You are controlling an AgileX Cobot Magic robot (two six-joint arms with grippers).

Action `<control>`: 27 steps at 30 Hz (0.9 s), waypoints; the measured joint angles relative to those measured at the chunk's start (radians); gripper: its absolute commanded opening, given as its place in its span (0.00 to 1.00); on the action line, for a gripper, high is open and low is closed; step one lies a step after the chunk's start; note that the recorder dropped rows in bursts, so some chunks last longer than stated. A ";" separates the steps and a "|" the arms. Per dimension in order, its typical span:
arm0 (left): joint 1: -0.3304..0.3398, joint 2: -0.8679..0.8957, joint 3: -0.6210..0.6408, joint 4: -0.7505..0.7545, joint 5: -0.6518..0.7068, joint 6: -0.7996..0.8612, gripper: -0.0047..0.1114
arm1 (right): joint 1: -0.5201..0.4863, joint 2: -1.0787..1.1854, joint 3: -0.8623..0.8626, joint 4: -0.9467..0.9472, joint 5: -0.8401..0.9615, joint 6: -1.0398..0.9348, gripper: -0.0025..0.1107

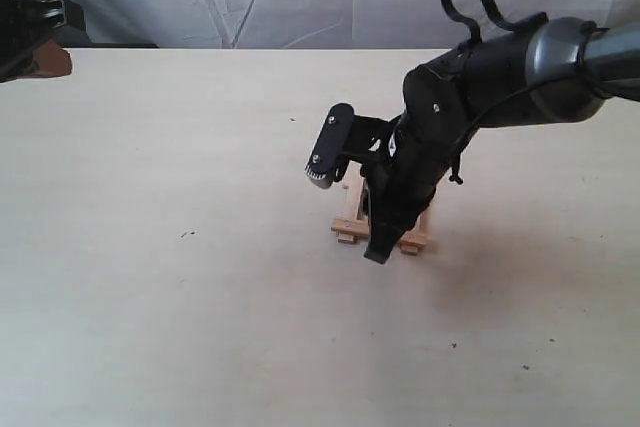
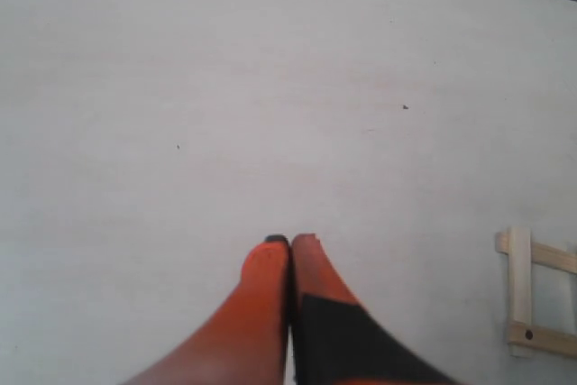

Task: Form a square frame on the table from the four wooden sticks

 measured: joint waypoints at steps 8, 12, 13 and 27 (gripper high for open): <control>-0.088 0.000 0.000 -0.122 0.059 0.234 0.04 | -0.118 -0.179 -0.008 0.016 0.204 0.512 0.01; -0.158 0.000 0.000 -0.103 0.063 0.242 0.04 | -0.173 -0.219 0.016 0.016 0.239 0.630 0.01; -0.175 0.000 0.000 -0.080 0.069 0.235 0.04 | -0.185 -0.254 0.042 0.016 0.240 0.662 0.01; -0.190 -0.417 0.341 -0.026 -0.034 0.176 0.04 | -0.190 -0.995 0.433 -0.075 0.021 0.746 0.01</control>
